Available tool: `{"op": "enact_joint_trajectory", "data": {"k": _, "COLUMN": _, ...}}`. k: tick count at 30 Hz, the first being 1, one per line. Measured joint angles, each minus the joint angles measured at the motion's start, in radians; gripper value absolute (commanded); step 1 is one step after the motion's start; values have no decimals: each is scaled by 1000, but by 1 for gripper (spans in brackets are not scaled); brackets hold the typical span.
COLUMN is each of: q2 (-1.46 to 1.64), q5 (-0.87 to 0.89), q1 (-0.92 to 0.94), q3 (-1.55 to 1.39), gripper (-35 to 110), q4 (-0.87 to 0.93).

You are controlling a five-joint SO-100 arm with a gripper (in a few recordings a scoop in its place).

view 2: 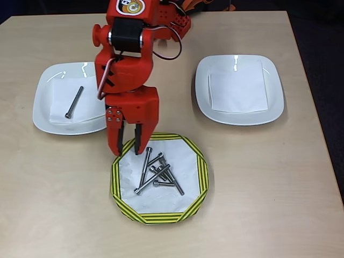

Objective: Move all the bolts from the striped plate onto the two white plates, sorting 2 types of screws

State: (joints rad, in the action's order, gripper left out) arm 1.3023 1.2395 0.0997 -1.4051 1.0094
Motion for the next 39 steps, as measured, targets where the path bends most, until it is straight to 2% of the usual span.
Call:
{"op": "enact_joint_trajectory", "data": {"k": 10, "q2": -3, "q5": 229, "q1": -57, "q3": -58, "gripper": 10, "q4": -26}}
{"op": "enact_joint_trajectory", "data": {"k": 27, "q2": -83, "q5": 242, "q1": -57, "q3": -117, "gripper": 8, "q4": -109}}
{"op": "enact_joint_trajectory", "data": {"k": 39, "q2": -150, "q5": 253, "q1": -58, "q3": -94, "gripper": 0, "q4": -152}}
